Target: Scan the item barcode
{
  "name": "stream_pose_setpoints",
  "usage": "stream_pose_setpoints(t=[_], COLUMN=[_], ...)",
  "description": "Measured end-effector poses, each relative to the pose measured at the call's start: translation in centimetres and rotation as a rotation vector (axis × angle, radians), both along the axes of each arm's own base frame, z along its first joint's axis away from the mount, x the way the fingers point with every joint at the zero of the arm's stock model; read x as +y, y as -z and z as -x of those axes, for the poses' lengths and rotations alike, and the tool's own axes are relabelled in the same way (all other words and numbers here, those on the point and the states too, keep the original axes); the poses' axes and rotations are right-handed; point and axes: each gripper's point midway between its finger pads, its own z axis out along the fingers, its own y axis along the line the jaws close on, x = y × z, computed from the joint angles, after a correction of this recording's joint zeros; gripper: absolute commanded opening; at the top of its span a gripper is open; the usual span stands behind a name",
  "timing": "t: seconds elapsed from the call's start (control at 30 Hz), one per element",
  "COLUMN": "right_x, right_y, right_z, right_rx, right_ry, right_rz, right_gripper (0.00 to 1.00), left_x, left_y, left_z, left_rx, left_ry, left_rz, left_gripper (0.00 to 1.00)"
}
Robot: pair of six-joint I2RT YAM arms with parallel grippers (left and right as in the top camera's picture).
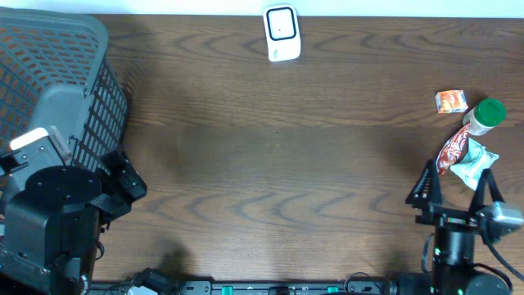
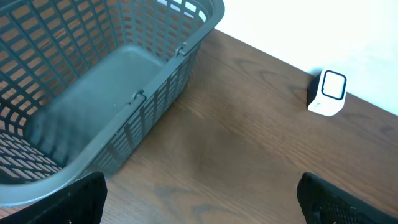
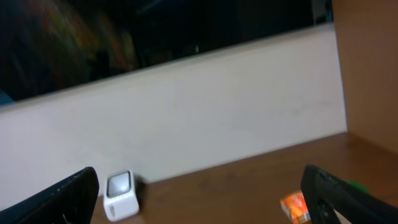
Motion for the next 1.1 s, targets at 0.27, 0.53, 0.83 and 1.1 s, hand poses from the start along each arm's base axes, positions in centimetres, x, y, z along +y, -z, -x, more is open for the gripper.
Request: stream_pose_setpoints(t=[0.27,0.53,0.83,1.1], right_x=[-0.2,-0.4,-0.5,-0.5], right_y=[7.2,11.6,15.0,15.3], right_z=[-2.5,-3.4,-3.8,-3.8], right_rx=[0.153,0.244,0.314,0.319], right_ry=[0.008,0.016,0.020,0.022], right_rz=[-0.008,-0.012,-0.014,-0.014], right_gripper=[0.99,0.99,0.99,0.99], left_x=[0.0,0.0,0.0,0.0], left_y=[0.0,0.0,0.0,0.0], left_z=[0.0,0.0,0.0,0.0], left_rx=[0.000,0.000,0.000,0.000], left_ry=[0.000,0.000,0.000,0.000], left_rz=[0.000,0.000,0.000,0.000], left_gripper=[0.98,0.98,0.98,0.98])
